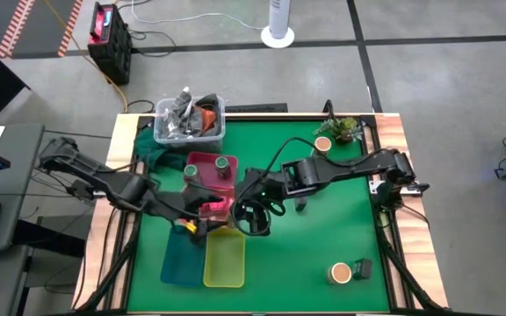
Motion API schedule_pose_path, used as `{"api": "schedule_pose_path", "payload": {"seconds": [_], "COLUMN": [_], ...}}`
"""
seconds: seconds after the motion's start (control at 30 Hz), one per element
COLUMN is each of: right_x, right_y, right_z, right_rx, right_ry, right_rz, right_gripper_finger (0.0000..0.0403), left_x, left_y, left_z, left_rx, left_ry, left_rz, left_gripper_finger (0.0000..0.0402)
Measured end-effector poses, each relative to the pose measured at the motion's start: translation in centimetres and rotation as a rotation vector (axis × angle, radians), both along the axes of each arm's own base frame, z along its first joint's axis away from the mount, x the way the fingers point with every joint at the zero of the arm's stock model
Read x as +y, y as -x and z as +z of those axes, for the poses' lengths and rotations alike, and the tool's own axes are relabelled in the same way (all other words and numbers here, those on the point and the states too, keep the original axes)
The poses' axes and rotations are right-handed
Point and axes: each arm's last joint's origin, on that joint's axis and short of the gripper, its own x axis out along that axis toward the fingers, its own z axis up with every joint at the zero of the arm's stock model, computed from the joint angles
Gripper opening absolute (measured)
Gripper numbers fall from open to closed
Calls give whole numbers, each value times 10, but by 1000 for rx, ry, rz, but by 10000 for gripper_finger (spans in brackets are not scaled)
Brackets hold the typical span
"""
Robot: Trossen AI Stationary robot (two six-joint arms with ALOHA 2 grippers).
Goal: Sort spices by type
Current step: Put the black seasoning bottle into the blue bin
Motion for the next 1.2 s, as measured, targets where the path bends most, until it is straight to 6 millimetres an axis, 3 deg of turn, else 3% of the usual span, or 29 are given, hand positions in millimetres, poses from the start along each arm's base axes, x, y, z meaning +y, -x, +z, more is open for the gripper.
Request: {"api": "schedule_pose_path", "payload": {"seconds": [0.2,0.47,0.77,1.2], "right_x": [5,14,23,26], "right_y": [3,6,10,8], "right_z": [-2,-4,-5,-3], "right_rx": [33,51,69,35], "right_ry": [4,18,30,26], "right_rz": [10,24,39,51], "right_gripper_finger": [234,234,234,234], "left_x": [-3,-7,-7,-9], "left_y": [-28,-56,-59,-60], "left_z": [5,-4,-7,-8], "left_rx": [70,189,211,201], "left_ry": [-14,0,-10,11], "left_rz": [7,-41,-29,-60], "left_gripper_finger": [345,345,344,298]}}
